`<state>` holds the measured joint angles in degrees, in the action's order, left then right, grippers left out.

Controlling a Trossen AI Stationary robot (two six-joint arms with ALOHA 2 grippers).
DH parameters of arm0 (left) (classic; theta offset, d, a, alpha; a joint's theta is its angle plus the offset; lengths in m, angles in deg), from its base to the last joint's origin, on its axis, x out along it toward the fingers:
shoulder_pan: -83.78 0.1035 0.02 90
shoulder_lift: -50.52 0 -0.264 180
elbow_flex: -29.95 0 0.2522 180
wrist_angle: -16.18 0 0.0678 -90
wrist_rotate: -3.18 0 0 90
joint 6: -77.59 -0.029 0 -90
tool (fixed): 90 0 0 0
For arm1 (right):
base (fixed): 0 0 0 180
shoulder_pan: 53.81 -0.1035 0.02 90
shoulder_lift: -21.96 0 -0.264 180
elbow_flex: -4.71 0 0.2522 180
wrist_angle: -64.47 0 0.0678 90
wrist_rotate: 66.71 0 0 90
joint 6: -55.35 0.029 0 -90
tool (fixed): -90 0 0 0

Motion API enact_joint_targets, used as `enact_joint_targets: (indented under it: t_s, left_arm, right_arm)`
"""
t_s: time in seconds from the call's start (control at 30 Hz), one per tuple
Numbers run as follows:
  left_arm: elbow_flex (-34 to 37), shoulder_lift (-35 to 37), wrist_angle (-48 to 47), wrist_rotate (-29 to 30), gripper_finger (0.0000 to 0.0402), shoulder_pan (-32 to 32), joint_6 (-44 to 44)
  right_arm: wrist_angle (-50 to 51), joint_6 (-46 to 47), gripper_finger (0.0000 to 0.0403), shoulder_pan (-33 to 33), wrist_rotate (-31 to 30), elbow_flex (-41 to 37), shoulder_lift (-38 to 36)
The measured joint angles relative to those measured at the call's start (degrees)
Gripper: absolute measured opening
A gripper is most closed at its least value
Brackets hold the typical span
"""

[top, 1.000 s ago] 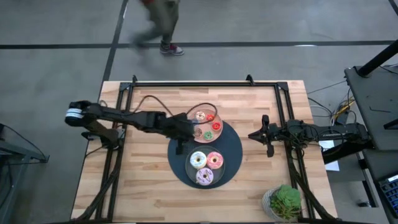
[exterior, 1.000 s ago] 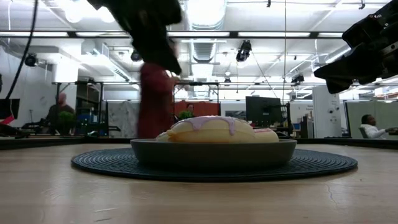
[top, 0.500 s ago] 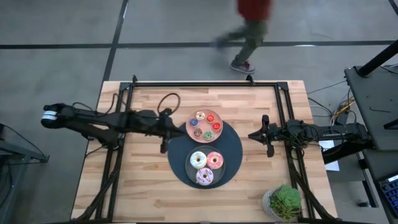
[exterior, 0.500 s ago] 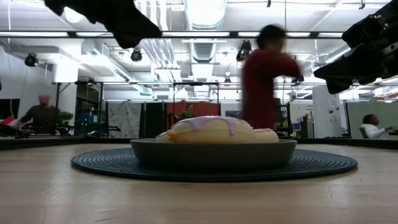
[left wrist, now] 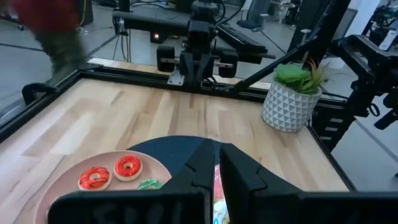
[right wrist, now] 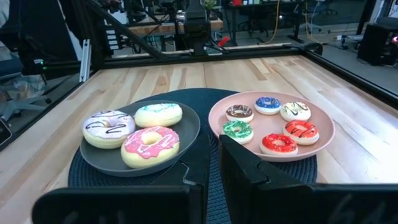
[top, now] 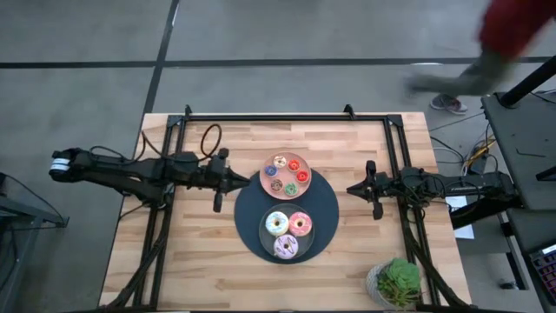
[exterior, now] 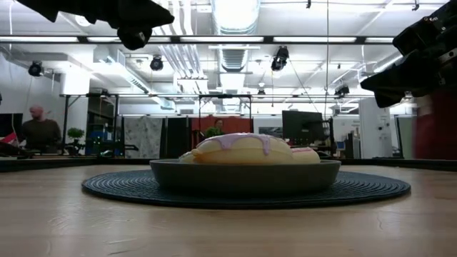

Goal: Pick & Place donuts
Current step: Return to Home Position

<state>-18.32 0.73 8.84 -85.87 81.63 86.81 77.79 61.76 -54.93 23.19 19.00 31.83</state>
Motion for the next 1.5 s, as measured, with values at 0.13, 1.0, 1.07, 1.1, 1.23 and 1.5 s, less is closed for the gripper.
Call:
enact_joint_targets:
  t_s: [0.13,1.0,1.07,1.1,1.23,1.5]
  left_arm:
    - [0.2,1.0,0.1,0.0,0.0,0.0,0.3]
    - [17.1,13.2,12.5,1.4,0.0,0.2,1.9]
    - [18.8,15.8,12.3,2.2,0.0,0.2,1.8]
    - [19.6,17.2,12.1,2.5,0.0,0.2,1.4]
    - [21.4,22.3,9.9,3.2,0.0,0.2,1.1]
    - [24.7,30.7,5.3,3.5,0.0,0.2,0.9]
  right_arm:
    - [0.0,0.0,0.0029,0.0,0.0,0.0,0.0]
    - [0.0,0.0,0.0029,0.0,0.0,0.0,0.0]
    - [0.0,0.0,0.0029,0.0,0.0,0.0,0.0]
    - [0.0,0.0,0.0029,0.0,0.0,0.0,0.0]
    - [0.0,0.0,0.0029,0.0,0.0,0.0,0.0]
    - [0.0,0.0,0.0029,0.0,0.0,0.0,0.0]
